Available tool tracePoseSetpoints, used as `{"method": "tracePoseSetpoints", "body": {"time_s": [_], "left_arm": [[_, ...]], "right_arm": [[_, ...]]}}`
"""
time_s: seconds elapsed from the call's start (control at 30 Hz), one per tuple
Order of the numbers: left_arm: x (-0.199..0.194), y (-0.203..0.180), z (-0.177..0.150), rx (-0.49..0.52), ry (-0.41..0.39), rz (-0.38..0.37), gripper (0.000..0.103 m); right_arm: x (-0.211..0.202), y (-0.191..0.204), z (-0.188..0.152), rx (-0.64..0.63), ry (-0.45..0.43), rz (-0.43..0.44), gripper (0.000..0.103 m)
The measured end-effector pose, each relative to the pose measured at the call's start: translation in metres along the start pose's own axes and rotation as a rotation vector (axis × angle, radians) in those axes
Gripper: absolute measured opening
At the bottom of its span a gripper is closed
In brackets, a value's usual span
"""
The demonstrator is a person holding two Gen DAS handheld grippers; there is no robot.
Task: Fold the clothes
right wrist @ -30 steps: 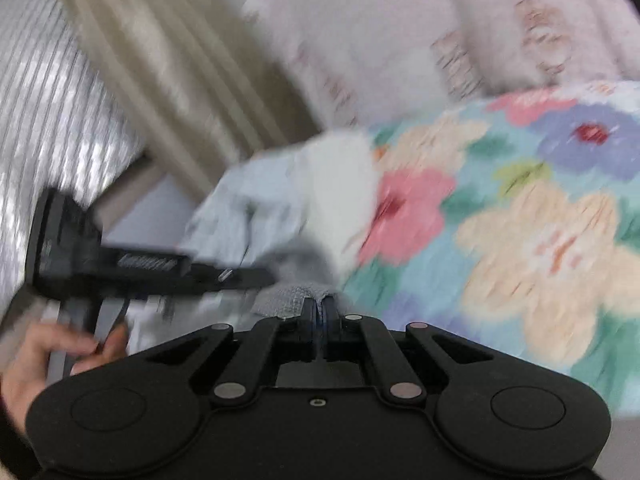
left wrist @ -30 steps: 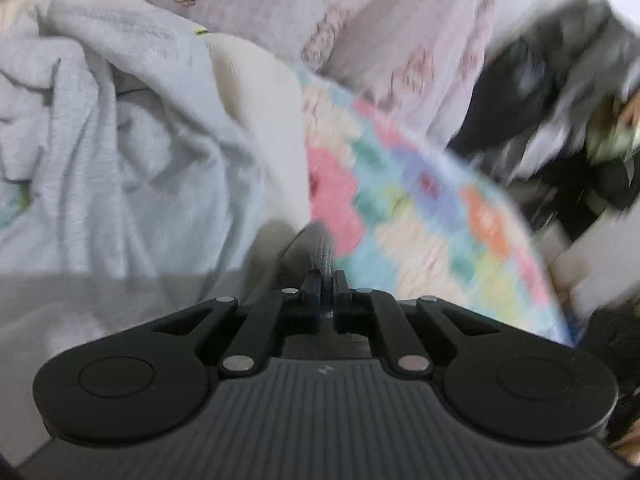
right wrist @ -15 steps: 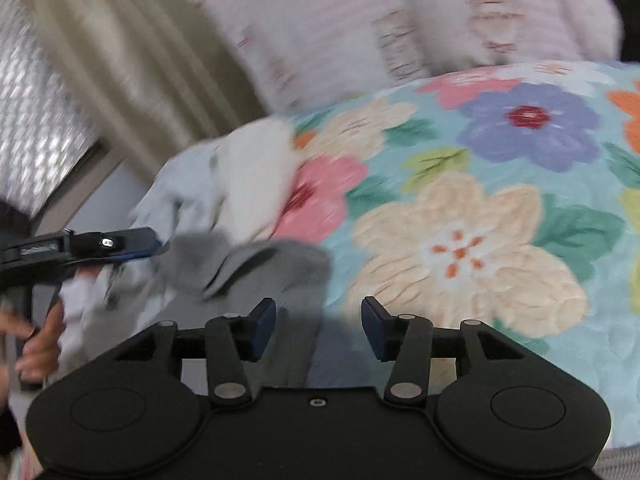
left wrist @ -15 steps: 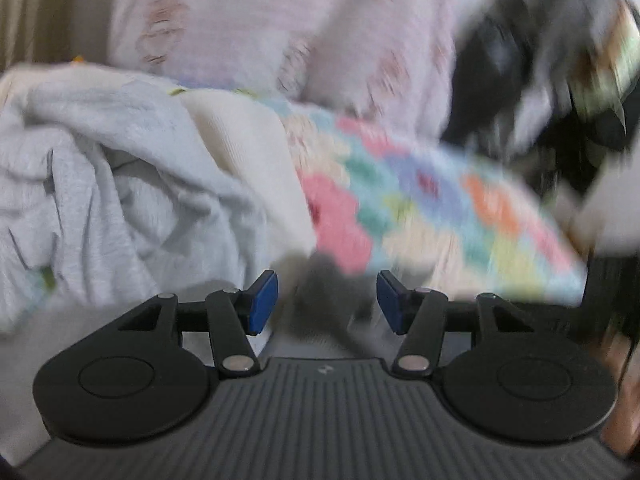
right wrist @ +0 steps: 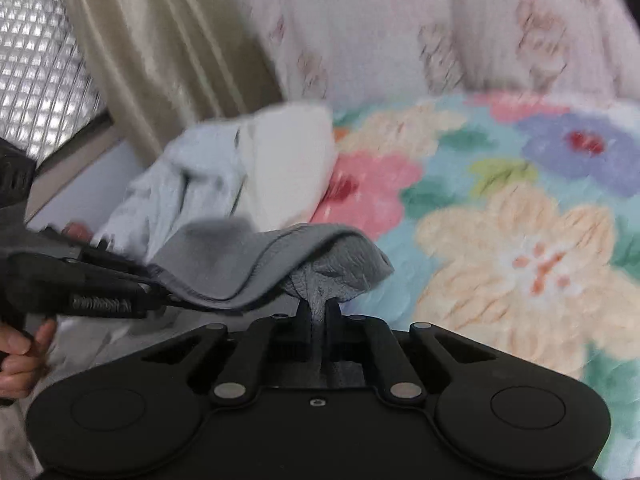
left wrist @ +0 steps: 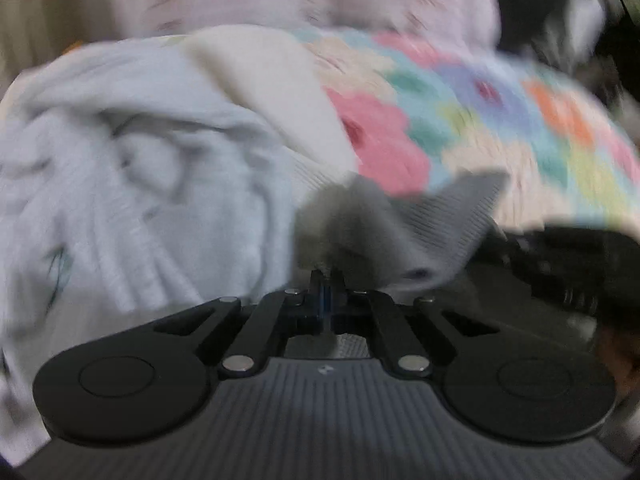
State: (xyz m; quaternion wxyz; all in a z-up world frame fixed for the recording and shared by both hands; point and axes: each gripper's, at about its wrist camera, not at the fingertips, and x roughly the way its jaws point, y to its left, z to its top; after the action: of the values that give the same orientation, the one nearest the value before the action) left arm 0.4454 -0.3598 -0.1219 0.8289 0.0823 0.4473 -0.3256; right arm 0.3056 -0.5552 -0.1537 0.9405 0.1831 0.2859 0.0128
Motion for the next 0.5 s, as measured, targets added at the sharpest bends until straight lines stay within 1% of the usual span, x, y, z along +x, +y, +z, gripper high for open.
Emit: {"method": "tracePoseSetpoints", "body": {"time_s": [0.03, 0.07, 0.1, 0.17, 0.2, 0.23, 0.27, 0.3, 0.4, 0.43, 0.5], "left_arm": [[-0.006, 0.004, 0.0, -0.056, -0.021, -0.002, 0.002], [-0.011, 0.005, -0.001, -0.085, -0.043, 0.01, 0.002], [-0.014, 0.003, -0.003, -0.085, -0.071, 0.03, 0.002], [-0.014, -0.006, -0.009, -0.036, -0.114, 0.11, 0.002], [-0.013, -0.01, -0.011, -0.014, -0.133, 0.145, 0.002], [-0.013, -0.015, -0.014, 0.007, -0.154, 0.171, 0.003], [-0.016, -0.018, -0.015, 0.016, -0.179, 0.158, 0.003], [-0.019, -0.021, -0.015, 0.029, -0.202, 0.141, 0.003], [-0.027, -0.029, -0.011, 0.116, -0.229, 0.026, 0.008], [-0.024, -0.037, -0.009, 0.178, -0.206, 0.015, 0.009], [-0.019, -0.052, -0.009, 0.301, -0.15, 0.006, 0.011]], "right_arm": [[-0.004, 0.0, 0.003, -0.009, -0.028, -0.004, 0.008], [-0.009, 0.0, 0.006, -0.018, -0.056, -0.009, 0.008], [-0.011, -0.003, 0.008, -0.01, -0.07, -0.018, 0.009], [-0.006, -0.016, 0.009, 0.062, -0.056, -0.054, 0.017], [-0.004, -0.022, 0.008, 0.094, -0.048, -0.075, 0.018], [-0.003, -0.029, 0.005, 0.123, -0.04, -0.099, 0.022], [-0.002, -0.038, 0.003, 0.158, -0.036, -0.123, 0.026], [-0.003, -0.046, 0.002, 0.198, -0.039, -0.131, 0.026], [-0.014, -0.07, 0.003, 0.327, -0.066, -0.091, 0.027], [-0.015, -0.074, 0.004, 0.335, -0.069, -0.091, 0.029], [-0.016, -0.077, 0.005, 0.322, -0.053, -0.096, 0.029]]}}
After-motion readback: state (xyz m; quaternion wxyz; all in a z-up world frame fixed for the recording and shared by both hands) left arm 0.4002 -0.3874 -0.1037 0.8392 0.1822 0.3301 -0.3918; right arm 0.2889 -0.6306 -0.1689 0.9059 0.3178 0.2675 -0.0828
